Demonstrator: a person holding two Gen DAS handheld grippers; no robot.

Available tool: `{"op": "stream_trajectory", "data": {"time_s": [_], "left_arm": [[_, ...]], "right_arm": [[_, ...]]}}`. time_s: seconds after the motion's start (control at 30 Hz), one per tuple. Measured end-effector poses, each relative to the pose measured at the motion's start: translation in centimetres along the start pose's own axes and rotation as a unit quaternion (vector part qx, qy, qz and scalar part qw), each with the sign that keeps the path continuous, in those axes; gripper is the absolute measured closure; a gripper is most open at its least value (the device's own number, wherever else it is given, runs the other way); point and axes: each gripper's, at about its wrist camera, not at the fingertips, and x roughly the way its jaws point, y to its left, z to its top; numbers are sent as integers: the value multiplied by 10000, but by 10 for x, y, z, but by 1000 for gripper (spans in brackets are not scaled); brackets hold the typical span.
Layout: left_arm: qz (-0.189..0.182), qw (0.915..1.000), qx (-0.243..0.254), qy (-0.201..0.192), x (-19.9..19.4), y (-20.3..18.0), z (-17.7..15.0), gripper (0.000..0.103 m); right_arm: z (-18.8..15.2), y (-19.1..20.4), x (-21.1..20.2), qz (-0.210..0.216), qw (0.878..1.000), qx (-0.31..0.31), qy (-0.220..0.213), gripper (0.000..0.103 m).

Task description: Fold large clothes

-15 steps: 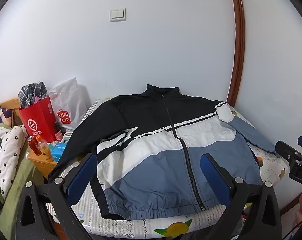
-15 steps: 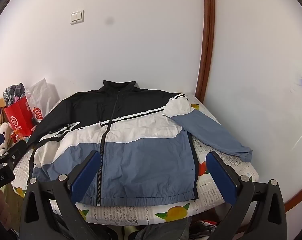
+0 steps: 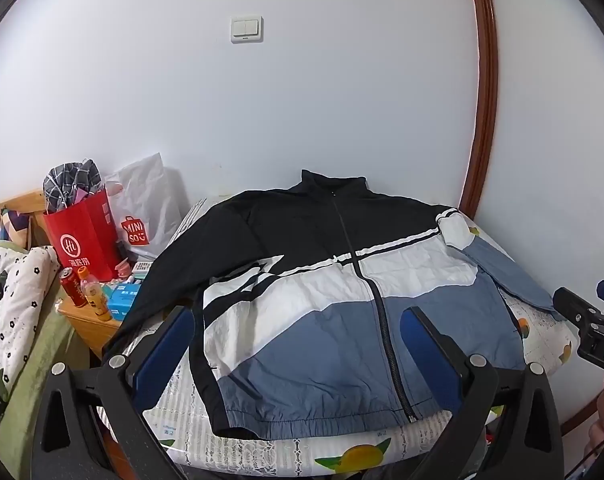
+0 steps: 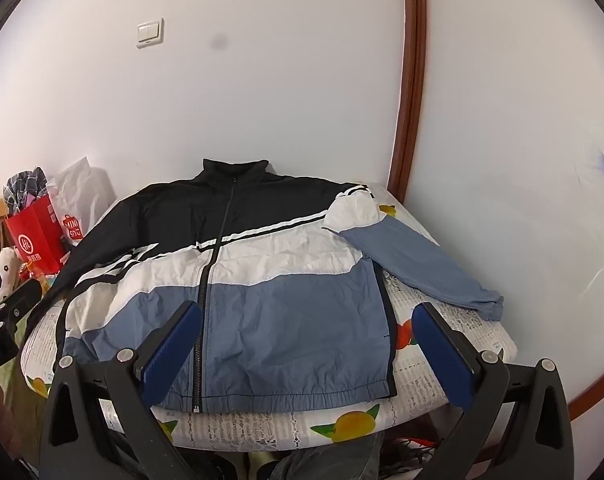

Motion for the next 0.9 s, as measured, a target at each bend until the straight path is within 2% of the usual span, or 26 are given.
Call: {"op": "stream_trajectory", "data": {"time_s": [0.9], "left_arm": [[10, 10000, 25, -5, -5, -1, 7, 0]], "right_arm": [[-1, 0, 2, -61, 10000, 45, 53, 0]]}}
